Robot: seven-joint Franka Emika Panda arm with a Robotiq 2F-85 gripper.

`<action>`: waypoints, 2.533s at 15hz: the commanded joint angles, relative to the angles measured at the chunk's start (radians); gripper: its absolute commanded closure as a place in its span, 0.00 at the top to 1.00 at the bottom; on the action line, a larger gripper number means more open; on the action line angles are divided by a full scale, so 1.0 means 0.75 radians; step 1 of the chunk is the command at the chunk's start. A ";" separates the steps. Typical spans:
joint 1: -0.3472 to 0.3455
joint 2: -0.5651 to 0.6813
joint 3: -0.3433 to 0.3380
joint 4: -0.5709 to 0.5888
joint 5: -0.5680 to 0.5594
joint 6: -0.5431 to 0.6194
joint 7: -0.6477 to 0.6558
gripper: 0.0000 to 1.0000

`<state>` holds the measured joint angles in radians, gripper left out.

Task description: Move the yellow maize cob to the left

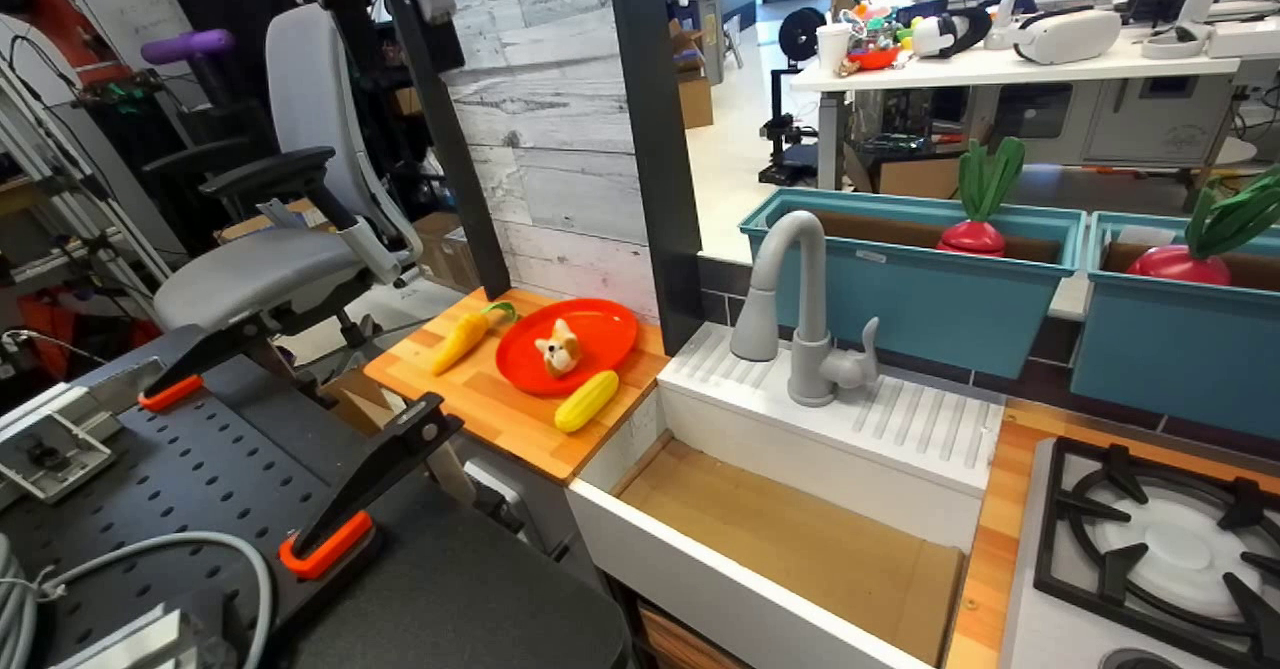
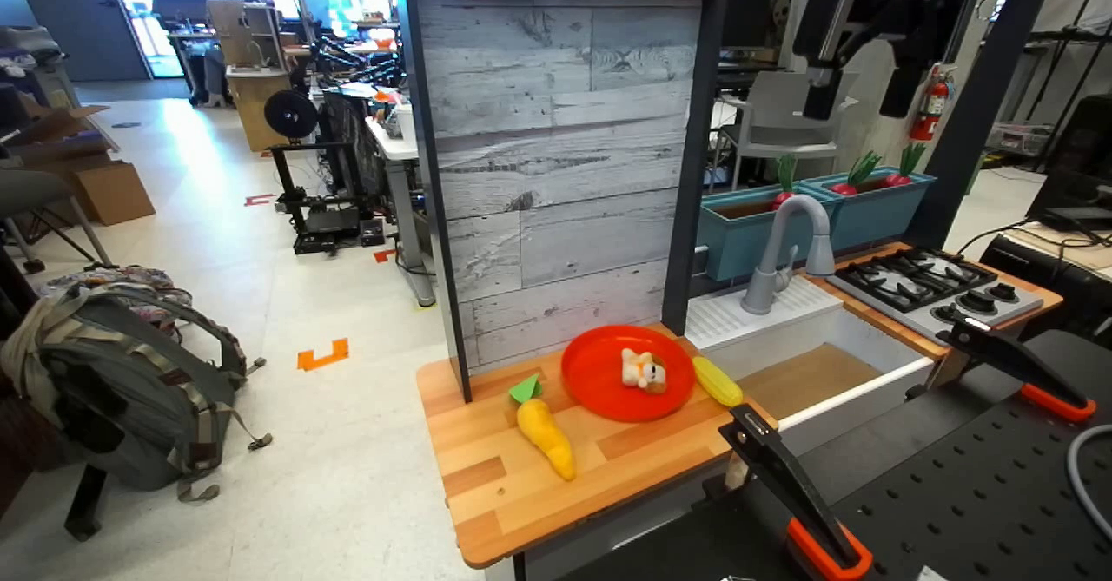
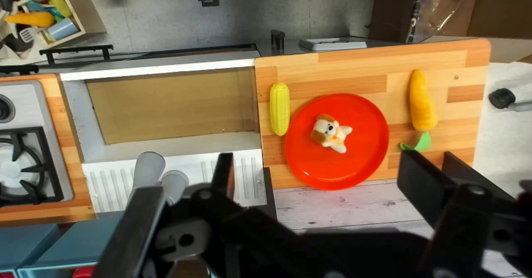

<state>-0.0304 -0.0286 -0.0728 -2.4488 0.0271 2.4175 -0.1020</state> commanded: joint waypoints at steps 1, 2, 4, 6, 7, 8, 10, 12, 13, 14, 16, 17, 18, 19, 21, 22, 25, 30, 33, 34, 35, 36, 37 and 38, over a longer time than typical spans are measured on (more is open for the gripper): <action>-0.015 0.189 0.008 0.076 0.012 0.108 -0.018 1.00; -0.015 0.227 0.011 0.085 0.012 0.133 -0.017 1.00; -0.016 0.301 0.015 0.095 0.005 0.203 0.009 1.00; -0.017 0.386 0.016 0.111 -0.005 0.270 0.017 1.00; -0.018 0.427 0.018 0.120 -0.004 0.296 0.018 1.00; -0.020 0.464 0.019 0.130 -0.005 0.315 0.017 1.00; -0.021 0.525 0.022 0.147 -0.007 0.342 0.015 1.00; -0.018 0.584 0.023 0.165 -0.014 0.364 0.020 1.00; -0.024 0.615 0.030 0.177 -0.008 0.372 0.010 1.00; -0.027 0.643 0.035 0.186 -0.003 0.387 0.008 1.00; -0.031 0.707 0.044 0.214 0.002 0.408 0.007 1.00; -0.026 0.734 0.041 0.221 -0.004 0.436 0.018 1.00; -0.030 0.769 0.047 0.241 -0.001 0.450 0.014 1.00; -0.030 0.794 0.050 0.252 0.003 0.469 0.021 1.00; -0.023 0.869 0.046 0.295 -0.004 0.500 0.038 1.00; -0.022 0.897 0.046 0.312 -0.006 0.508 0.043 1.00; -0.013 0.988 0.039 0.362 -0.016 0.550 0.056 1.00; 0.005 1.127 0.027 0.453 -0.024 0.583 0.075 1.00; 0.015 1.201 0.024 0.512 -0.027 0.590 0.080 1.00; 0.015 1.221 0.027 0.531 -0.024 0.586 0.081 1.00; 0.018 1.240 0.027 0.553 -0.024 0.574 0.083 1.00; 0.020 1.262 0.028 0.577 -0.026 0.563 0.081 1.00; 0.022 1.281 0.029 0.597 -0.027 0.564 0.080 1.00; 0.025 1.300 0.028 0.617 -0.027 0.561 0.081 1.00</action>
<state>-0.0201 0.8916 -0.0516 -2.0454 0.0267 2.8288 -0.0656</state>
